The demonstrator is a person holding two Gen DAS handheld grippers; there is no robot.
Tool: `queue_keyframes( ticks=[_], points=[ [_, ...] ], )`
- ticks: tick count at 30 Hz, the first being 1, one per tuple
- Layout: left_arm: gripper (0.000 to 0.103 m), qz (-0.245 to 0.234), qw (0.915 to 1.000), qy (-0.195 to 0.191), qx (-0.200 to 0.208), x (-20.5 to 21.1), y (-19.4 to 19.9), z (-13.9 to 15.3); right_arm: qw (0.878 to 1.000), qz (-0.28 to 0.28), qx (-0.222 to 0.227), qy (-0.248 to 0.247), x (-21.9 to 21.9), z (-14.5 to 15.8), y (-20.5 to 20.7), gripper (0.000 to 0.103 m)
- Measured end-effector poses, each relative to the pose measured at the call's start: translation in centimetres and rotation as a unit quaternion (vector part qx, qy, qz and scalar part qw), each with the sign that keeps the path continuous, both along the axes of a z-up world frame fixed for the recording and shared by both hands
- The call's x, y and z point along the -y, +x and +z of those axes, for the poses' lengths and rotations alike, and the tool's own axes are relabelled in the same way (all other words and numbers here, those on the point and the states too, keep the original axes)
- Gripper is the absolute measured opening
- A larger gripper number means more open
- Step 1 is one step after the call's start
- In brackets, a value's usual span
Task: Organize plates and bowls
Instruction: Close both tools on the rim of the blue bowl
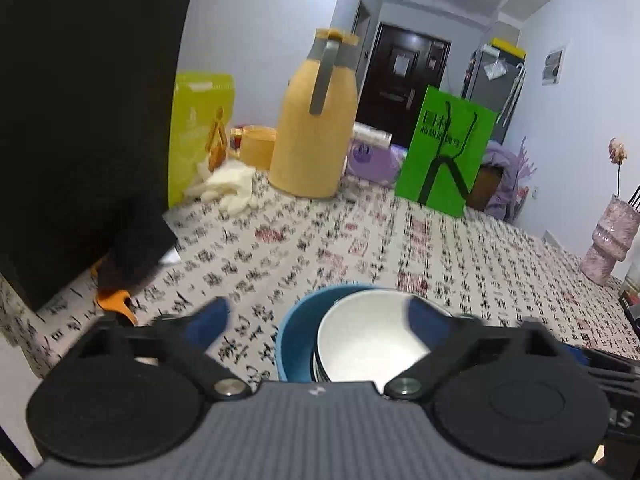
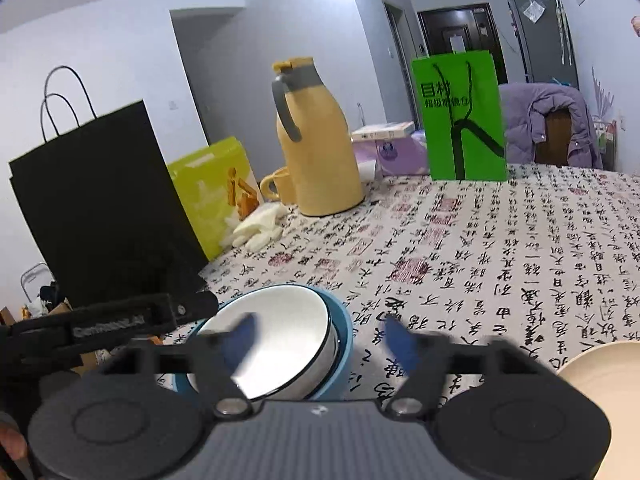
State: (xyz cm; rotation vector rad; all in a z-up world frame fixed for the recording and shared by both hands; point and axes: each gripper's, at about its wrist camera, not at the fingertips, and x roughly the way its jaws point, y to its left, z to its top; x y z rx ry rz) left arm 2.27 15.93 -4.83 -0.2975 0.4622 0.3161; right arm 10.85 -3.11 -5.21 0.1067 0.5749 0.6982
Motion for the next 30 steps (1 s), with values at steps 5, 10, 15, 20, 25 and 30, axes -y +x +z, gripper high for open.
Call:
queue_keyframes(
  ticks=[5,10,15,20,25,30],
  points=[
    [0.103,0.000,0.9996,0.024,0.017,0.8,-1.7,0.4,1.000,0.001,0.009,-0.003,1.1,-0.3,-1.4,0.103],
    [0.103,0.007,0.9992,0.036,0.018,1.4,-3.1,0.3,1.000,0.004,0.011,-0.002,1.7,-0.6,-2.7,0.103],
    [0.103,0.005,0.9989,0.042,0.020,2.0,-4.1,0.3,0.999,-0.019,0.038,-0.017,1.8,-0.5,-4.3,0.103],
    [0.103,-0.002,0.9989,0.043,0.019,2.2,-4.4,0.1,0.999,-0.020,0.047,-0.013,2.2,-0.2,-5.0,0.103],
    [0.103,-0.003,0.9991,0.042,0.012,1.9,-4.2,-0.4,0.999,-0.026,0.046,-0.003,2.6,-0.2,-4.9,0.103],
    [0.103,-0.004,0.9993,0.036,0.008,1.2,-3.8,-0.9,0.999,-0.033,0.041,-0.001,2.5,-0.7,-4.3,0.103]
  ],
)
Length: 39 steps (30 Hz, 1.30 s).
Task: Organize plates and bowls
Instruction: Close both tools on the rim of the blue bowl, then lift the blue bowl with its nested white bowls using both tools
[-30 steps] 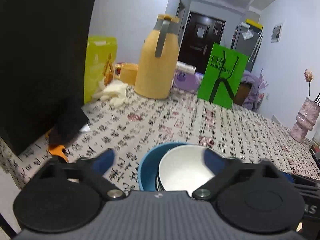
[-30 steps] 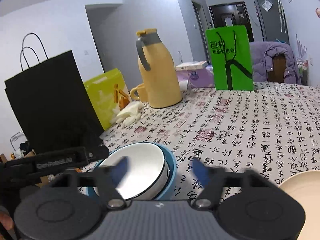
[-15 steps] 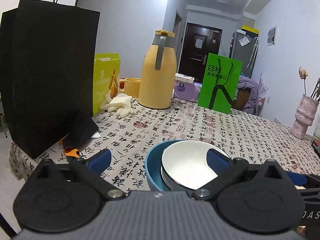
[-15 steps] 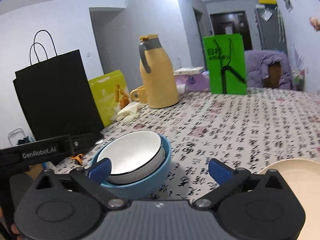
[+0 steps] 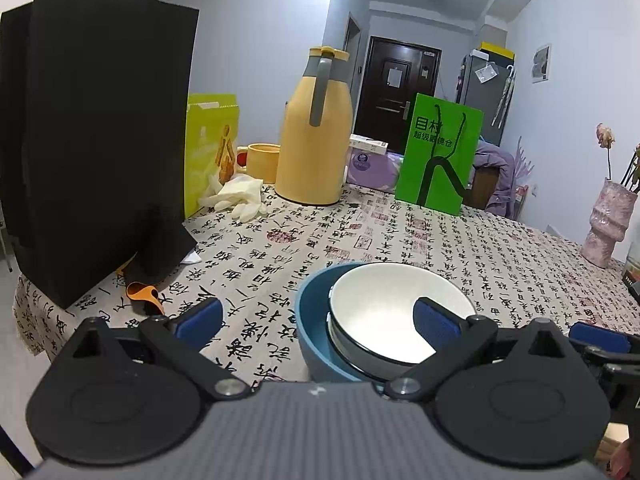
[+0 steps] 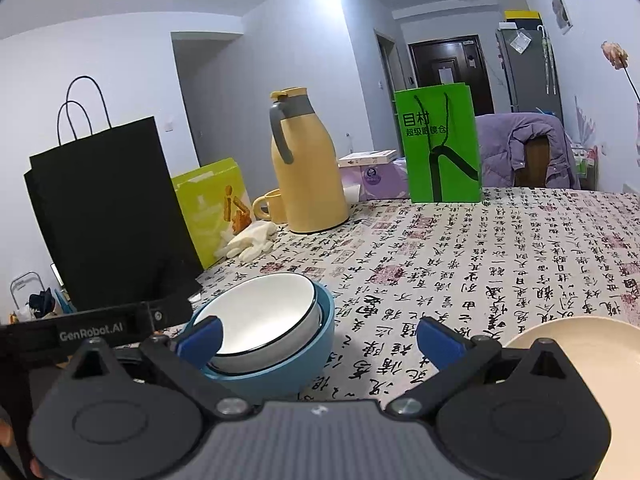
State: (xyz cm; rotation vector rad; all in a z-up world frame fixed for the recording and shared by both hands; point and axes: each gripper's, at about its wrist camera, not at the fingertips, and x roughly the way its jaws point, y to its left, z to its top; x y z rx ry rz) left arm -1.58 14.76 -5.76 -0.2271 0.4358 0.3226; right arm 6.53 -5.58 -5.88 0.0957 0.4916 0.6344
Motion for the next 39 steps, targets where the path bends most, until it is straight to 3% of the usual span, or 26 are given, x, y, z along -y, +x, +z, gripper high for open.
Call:
queue_keyframes(
  ticks=[16,22,39],
  points=[
    [0.103,0.001,0.9996,-0.027,-0.002,-3.5,1.5,-1.1,0.999,-0.001,-0.037,-0.010,-2.6,-0.7,2.9,0.103],
    [0.103,-0.004,0.9992,-0.040,-0.009,-4.2,2.5,-1.5,0.997,0.002,-0.070,-0.014,-3.5,-1.0,4.5,0.103],
    [0.103,-0.017,0.9931,-0.091,-0.072,-5.4,7.0,-4.0,0.986,-0.013,-0.158,-0.044,-5.5,-3.8,8.7,0.103]
  ],
)
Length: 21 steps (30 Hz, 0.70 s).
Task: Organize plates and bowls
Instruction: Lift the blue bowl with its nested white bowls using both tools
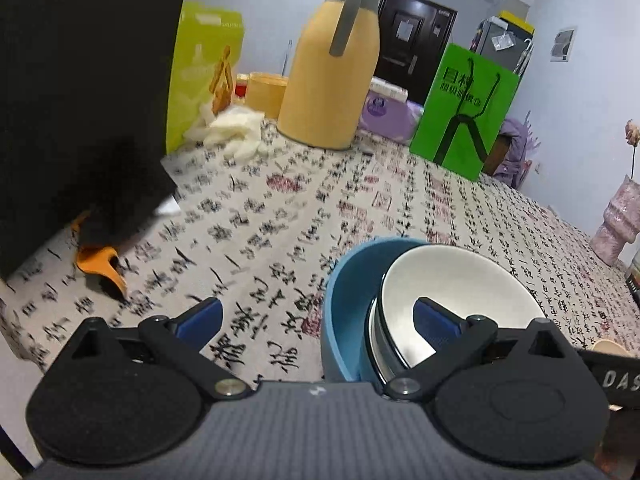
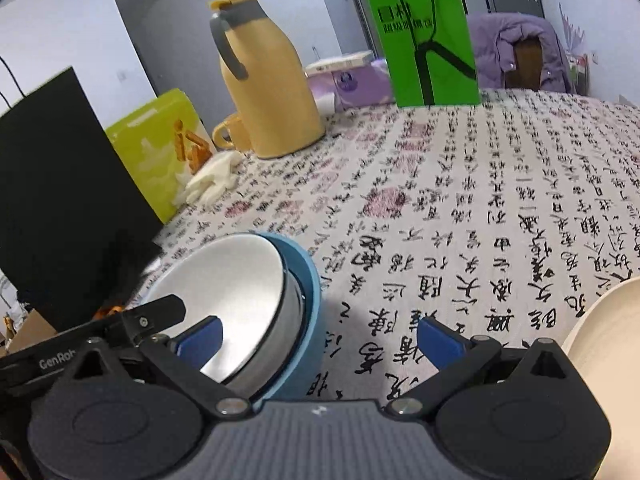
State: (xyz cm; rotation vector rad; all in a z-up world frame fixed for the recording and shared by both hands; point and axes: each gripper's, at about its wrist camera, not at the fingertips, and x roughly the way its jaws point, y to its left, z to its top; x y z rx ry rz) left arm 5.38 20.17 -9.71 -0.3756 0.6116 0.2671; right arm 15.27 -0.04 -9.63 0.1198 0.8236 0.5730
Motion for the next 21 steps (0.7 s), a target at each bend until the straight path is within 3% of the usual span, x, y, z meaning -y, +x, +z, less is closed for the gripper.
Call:
queue_keyframes(
  ticks=[11,17,21],
  points=[
    [0.103,-0.006,0.9976,-0.055,-0.041,-1.4,1.8,-2.3,0.999,0.016,-0.035,0.004,-0.8,-1.6,1.1,0.103],
    [0.103,-0.007,0.9974,-0.064,-0.032,-1.7,1.9,-2.6,0.997,0.024,-0.068,0.032,-0.8,-2.3,1.8,0.103],
    [0.103,-0.006,0.9974,-0.065,-0.031,-1.7,1.9,-2.6,0.997,0.024,-0.067,0.033,-0.9,-2.3,1.8,0.103]
  ],
)
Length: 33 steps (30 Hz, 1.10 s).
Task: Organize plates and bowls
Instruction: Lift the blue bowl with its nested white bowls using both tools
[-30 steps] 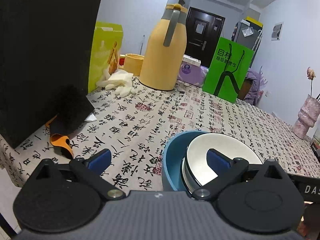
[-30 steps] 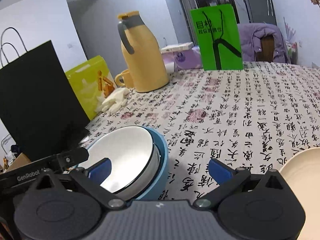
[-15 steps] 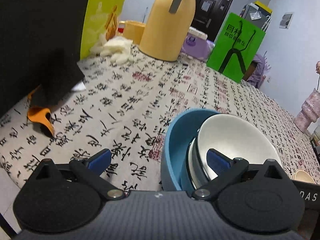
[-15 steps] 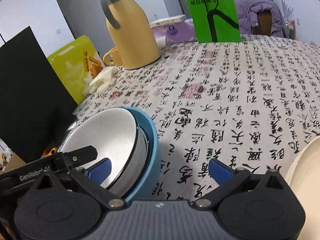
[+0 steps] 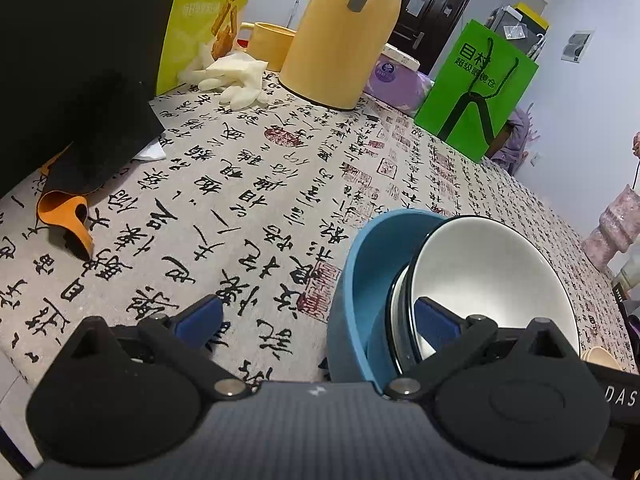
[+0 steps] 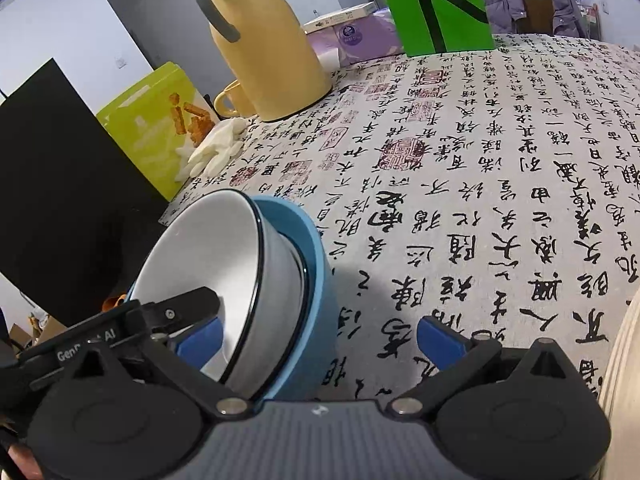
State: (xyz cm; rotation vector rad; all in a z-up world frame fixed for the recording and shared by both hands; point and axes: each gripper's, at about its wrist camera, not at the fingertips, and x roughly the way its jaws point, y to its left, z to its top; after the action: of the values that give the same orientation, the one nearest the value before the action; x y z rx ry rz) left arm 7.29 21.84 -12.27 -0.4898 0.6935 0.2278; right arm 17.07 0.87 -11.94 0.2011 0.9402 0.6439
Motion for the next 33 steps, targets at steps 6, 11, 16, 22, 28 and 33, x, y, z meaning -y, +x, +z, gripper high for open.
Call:
queue_keyframes(
  ticks=[6,11,16,22,28,33],
  points=[
    [0.103,0.000,1.0000,0.000,0.000,-0.01,0.01,-0.02,1.000,-0.001,0.000,0.002,0.11,0.00,-0.01,0.103],
    [0.103,0.000,1.0000,-0.001,-0.002,-0.06,0.02,-0.02,1.000,-0.002,-0.002,0.002,0.23,0.02,0.02,0.103],
    [0.103,0.000,1.0000,-0.004,-0.006,-0.10,0.11,0.05,1.000,-0.001,-0.007,-0.001,0.12,0.07,0.24,0.103],
    [0.103,-0.002,0.9999,-0.006,-0.008,-0.21,0.23,0.13,1.000,0.000,-0.009,-0.005,-0.12,0.06,0.40,0.103],
    [0.103,-0.001,0.9999,-0.009,-0.013,-0.19,0.36,0.21,1.000,-0.001,-0.018,-0.005,-0.11,0.07,0.69,0.103],
    [0.097,-0.003,0.9998,-0.016,-0.013,-0.06,0.45,0.31,0.999,0.009,-0.032,0.021,0.24,0.05,0.69,0.086]
  ],
)
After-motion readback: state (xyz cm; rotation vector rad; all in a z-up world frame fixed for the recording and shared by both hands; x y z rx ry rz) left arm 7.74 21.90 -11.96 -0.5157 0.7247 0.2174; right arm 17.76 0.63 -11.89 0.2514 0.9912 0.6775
